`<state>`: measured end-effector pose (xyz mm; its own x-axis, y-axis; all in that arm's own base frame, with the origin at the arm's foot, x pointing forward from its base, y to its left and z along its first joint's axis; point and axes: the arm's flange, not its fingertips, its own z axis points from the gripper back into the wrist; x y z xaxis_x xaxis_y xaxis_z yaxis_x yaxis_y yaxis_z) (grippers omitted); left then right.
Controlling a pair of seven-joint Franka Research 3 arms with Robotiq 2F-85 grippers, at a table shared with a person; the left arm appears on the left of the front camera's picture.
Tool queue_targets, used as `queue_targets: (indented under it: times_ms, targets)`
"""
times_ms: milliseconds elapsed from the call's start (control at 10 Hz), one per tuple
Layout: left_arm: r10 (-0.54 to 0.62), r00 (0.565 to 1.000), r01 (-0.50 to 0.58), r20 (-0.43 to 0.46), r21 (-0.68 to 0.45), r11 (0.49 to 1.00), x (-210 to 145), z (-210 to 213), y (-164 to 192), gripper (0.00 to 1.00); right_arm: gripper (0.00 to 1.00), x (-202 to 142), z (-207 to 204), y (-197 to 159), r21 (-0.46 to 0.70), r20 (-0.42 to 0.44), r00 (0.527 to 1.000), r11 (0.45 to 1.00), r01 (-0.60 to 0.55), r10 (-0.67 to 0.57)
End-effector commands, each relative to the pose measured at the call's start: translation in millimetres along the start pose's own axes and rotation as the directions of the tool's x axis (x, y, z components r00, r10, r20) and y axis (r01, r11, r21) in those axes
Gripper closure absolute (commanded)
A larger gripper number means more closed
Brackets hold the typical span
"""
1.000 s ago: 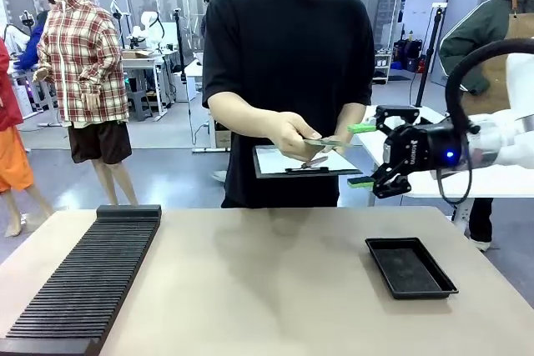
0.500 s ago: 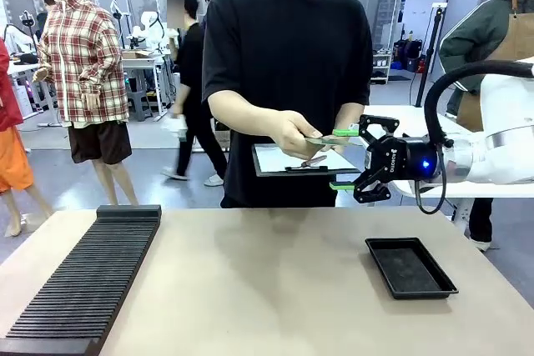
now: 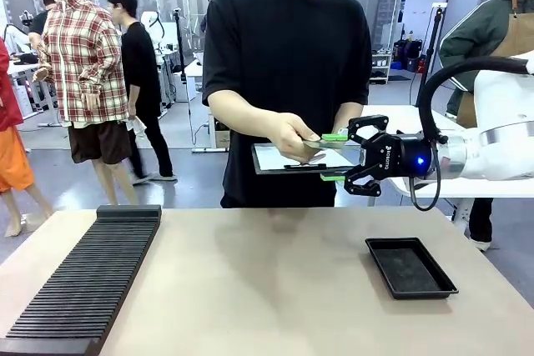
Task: Inspect the PCB.
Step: Pick up the Blank PCB that the human is holding.
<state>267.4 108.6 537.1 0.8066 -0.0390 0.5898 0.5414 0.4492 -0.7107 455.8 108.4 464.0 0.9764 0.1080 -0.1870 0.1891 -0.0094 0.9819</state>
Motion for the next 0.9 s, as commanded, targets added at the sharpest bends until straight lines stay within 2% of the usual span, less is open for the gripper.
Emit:
queue_targets:
  times_ms: [0,100,800]
  targets:
    - [0.001,1.000,0.000,-0.004,0.016,1.000,0.2,-0.1,-0.3,0.00,0.76,-1.5,-6.0,5.5,0.006,0.032,0.999,1.000,0.022,-0.022]
    - [0.001,1.000,0.000,-0.004,0.016,1.000,0.2,-0.1,-0.3,0.00,1.00,-3.0,-7.8,5.8,-0.007,0.030,0.999,1.000,0.025,-0.024]
    - [0.001,1.000,0.000,-0.004,0.016,1.000,0.2,-0.1,-0.3,0.00,1.00,-7.8,-8.3,3.1,-0.013,0.051,0.998,1.000,0.026,-0.025]
